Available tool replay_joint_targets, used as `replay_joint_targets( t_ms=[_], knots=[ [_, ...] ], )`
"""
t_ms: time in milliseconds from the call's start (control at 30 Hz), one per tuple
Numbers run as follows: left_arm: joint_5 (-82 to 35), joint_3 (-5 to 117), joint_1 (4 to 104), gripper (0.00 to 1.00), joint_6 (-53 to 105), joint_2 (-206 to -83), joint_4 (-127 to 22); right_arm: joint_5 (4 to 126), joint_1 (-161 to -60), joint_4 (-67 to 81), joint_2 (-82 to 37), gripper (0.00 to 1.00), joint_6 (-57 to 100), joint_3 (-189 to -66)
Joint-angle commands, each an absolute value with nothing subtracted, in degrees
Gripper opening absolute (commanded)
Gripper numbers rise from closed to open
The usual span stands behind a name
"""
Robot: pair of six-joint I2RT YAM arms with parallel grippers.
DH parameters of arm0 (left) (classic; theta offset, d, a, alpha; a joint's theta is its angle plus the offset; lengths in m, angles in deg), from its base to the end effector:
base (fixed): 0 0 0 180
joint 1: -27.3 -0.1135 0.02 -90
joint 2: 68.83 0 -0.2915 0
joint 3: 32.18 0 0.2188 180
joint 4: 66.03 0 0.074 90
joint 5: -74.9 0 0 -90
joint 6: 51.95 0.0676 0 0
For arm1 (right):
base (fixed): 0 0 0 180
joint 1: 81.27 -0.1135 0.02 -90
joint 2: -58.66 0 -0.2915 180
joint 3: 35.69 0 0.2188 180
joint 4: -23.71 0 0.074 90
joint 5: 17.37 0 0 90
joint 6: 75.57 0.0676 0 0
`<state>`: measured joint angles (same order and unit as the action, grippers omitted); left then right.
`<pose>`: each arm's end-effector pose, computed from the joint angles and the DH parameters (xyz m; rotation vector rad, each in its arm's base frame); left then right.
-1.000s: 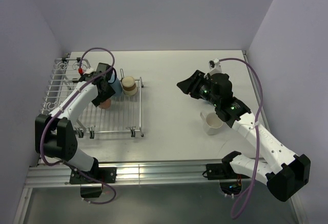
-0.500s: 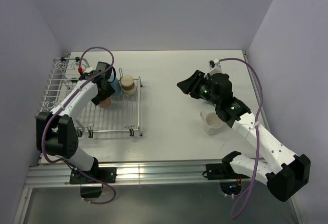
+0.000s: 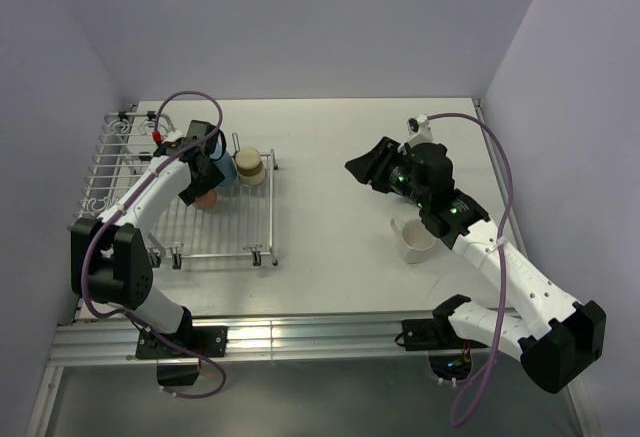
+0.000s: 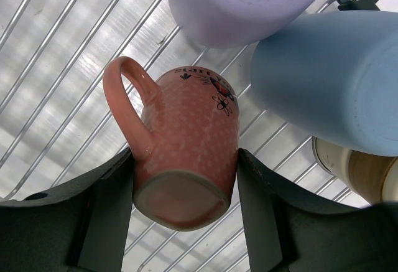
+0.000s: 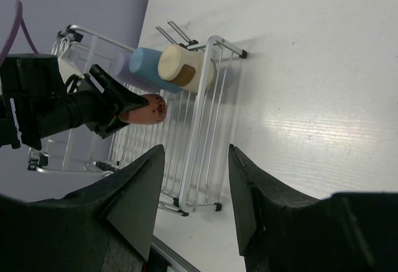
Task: Load the cups into the dish rack
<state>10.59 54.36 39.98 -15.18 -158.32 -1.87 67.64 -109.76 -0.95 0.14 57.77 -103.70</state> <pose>0.2878 -0.0347 0.2694 -0.9984 2.3614 0.2080 0.1906 0.1101 0.3612 0.1869 1.9354 0.9406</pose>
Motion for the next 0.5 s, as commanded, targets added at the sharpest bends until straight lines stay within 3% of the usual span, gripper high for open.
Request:
replay_joint_targets(
  t_ms=[0,333,467],
  knots=[
    [10.12,53.78,37.93,0.6,-15.47,-157.86,-1.95,68.15,-109.75,0.07,0.83,0.53,56.71,-103.64],
    [11.26,53.34,37.93,0.97,-16.88,-157.6,-1.34,67.98,-109.75,0.07,0.75,0.53,56.45,-103.73],
    [11.27,53.52,38.02,0.98,-16.88,-157.34,-1.16,67.8,-109.75,0.07,0.57,0.53,56.45,-103.99]
  ],
)
